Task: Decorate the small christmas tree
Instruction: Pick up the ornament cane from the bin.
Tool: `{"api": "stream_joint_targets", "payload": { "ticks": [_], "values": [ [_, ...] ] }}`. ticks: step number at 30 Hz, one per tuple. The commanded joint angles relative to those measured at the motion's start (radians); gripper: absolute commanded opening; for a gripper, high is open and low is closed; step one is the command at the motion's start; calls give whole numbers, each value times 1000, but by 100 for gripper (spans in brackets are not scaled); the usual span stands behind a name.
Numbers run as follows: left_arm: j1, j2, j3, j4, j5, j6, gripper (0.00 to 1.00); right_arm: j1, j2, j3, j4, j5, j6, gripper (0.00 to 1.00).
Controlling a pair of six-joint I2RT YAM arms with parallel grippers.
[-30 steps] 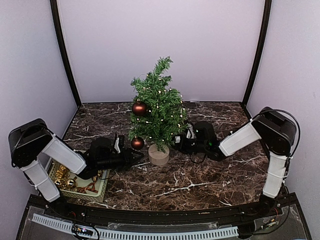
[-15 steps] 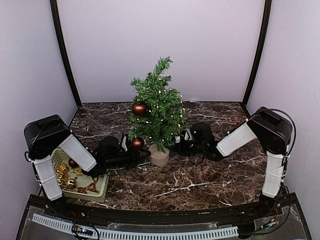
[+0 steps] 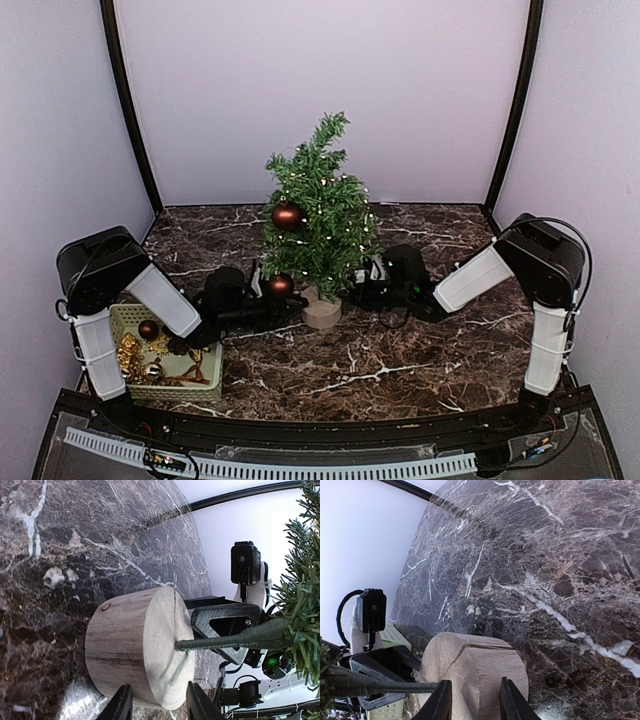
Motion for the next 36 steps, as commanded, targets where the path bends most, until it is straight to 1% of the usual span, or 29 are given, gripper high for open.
{"api": "stream_joint_targets", "payload": {
  "ticks": [1,8,16,28,33,35,36],
  "values": [
    [9,24,64,-43,12,63,38,22,-23,-20,16,6,3,31],
    [22,63,115,-59,24,82,38,64,-61,-75,30,52,41,30],
    [38,70,164,-98,20,117,37,117,-82,-112,72,113,110,30],
    [57,72,181,-105,22,140,37,149,-97,-143,114,172,157,30],
    [74,31,150,-115,-6,159,37,150,-146,-180,118,213,157,31],
    [92,-8,128,-131,-13,185,38,150,-182,-208,118,244,155,32],
    [101,-25,127,-167,-26,199,39,149,-206,-221,117,263,152,33]
  ]
}}
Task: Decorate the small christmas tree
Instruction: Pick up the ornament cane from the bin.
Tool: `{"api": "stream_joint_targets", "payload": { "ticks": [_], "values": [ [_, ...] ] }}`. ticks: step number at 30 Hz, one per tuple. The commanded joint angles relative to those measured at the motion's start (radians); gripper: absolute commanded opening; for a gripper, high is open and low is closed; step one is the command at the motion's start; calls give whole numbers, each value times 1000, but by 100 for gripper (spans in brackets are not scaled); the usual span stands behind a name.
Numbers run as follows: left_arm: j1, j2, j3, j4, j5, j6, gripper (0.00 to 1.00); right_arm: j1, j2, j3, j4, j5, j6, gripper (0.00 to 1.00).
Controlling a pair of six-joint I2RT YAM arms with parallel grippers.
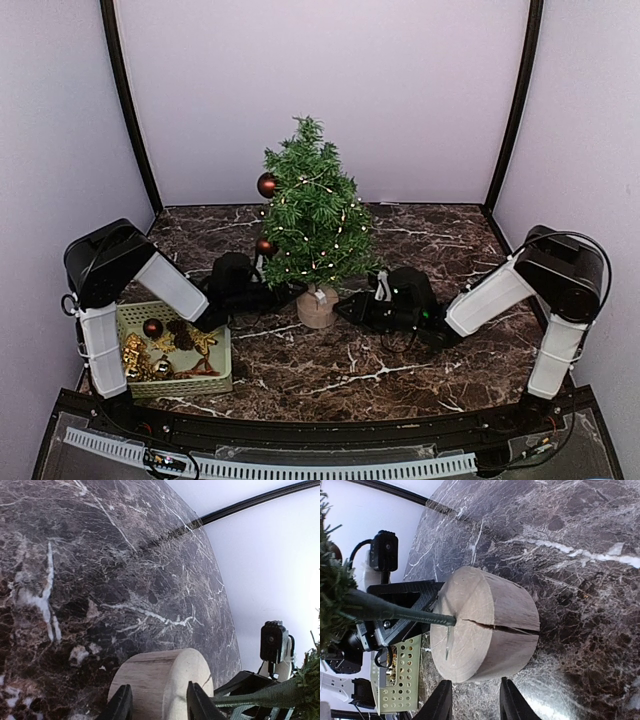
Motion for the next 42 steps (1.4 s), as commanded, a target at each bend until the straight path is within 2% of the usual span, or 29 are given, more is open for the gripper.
{"api": "stream_joint_targets", "payload": {
  "ticks": [1,9,13,16,22,29,34,42],
  "values": [
    [31,-125,-28,-73,-13,89,40,10,-109,-58,44,85,0,35],
    [106,-357,-103,-250,-73,161,45,9,-318,-144,-67,243,-20,42],
    [140,-489,-116,-482,-150,162,45,10,-418,-160,-148,319,-41,45],
    [177,-610,-138,-586,-175,172,45,10,-488,-154,-225,370,-75,47],
    [271,-841,-155,-836,-200,229,52,10,-596,-134,-337,459,-150,50],
    [303,-1052,-107,-1187,-186,286,57,10,-666,-124,-381,487,-231,52],
    [305,-1150,-87,-1444,-176,252,58,11,-687,-129,-373,470,-270,53],
    [305,-1300,-186,-1614,-152,107,58,11,-691,-146,-349,473,-285,54]
  ]
}}
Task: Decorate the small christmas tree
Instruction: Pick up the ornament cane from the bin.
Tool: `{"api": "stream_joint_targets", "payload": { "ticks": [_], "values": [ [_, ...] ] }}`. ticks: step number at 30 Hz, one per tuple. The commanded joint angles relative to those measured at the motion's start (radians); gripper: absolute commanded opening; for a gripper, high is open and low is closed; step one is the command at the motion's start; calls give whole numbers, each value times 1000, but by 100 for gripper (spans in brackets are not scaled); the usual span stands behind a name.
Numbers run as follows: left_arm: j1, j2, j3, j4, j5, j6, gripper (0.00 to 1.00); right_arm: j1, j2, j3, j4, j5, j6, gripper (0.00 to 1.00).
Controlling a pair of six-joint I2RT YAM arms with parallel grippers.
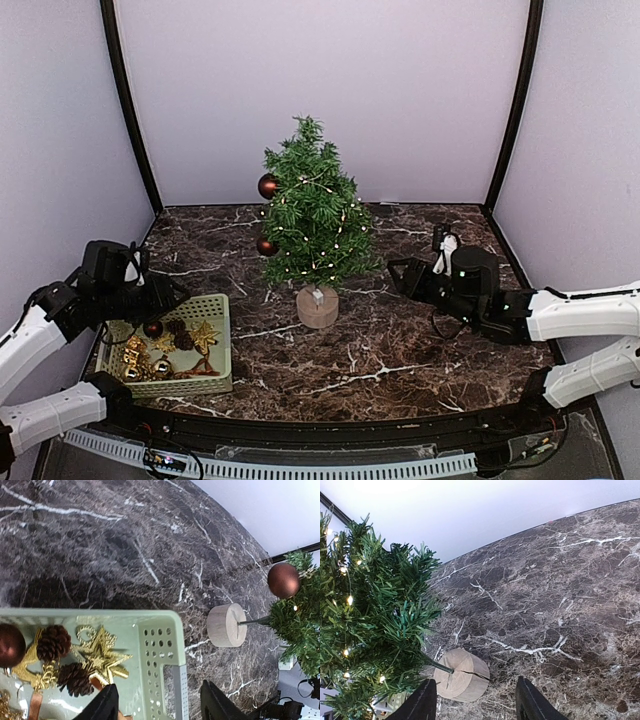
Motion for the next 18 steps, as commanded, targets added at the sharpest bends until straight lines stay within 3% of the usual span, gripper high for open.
{"api": "stream_joint_targets", "payload": {
  "ticks": [1,6,14,18],
  "values": [
    [6,-57,-71,-174,26,-98,58,8,-18,-1,40,15,-29,54],
    [6,-152,-74,-329,-103,-171,55,8,-31,-20,44,32,-43,55],
    [7,-191,-76,-424,-315,-352,55,8,-37,-44,90,29,-71,56],
    [7,-183,-117,-390,-335,-390,55,7,-36,-54,115,38,-101,57]
  ]
}}
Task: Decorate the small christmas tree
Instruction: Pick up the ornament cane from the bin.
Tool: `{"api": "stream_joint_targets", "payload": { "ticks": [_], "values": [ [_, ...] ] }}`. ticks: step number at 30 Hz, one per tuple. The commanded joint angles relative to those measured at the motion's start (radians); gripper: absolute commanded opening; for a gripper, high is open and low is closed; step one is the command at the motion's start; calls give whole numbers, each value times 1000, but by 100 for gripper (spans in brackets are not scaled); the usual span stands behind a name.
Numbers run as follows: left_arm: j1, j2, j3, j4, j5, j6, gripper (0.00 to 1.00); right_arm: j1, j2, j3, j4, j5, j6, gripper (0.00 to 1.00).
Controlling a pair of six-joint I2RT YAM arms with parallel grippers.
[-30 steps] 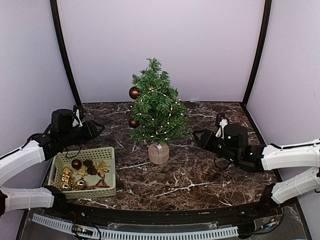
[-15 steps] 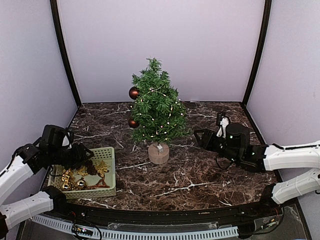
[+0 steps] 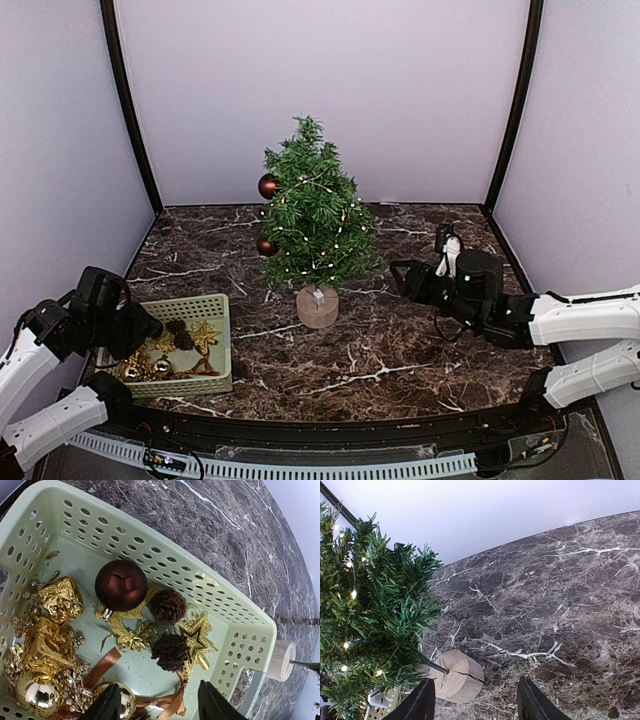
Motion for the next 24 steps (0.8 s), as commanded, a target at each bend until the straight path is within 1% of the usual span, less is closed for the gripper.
{"api": "stream_joint_targets", "payload": {
  "ticks": [1,4,6,11,16,24],
  "values": [
    [4,27,-54,14,-66,-81,55,6,-13,-18,79,30,-50,57],
    [7,82,-110,66,-37,-92,54,2,-14,-13,78,34,-78,57],
    [11,117,-126,89,-36,-88,51,0,-21,-14,76,34,-98,58],
    [34,144,-123,133,-72,-49,46,-17,-35,-24,75,21,-118,59],
    [97,179,-126,160,-48,1,40,-35,-29,-34,89,3,-109,59],
    [137,233,-152,202,-33,33,41,-47,-16,-41,101,-10,-87,59]
  ]
}}
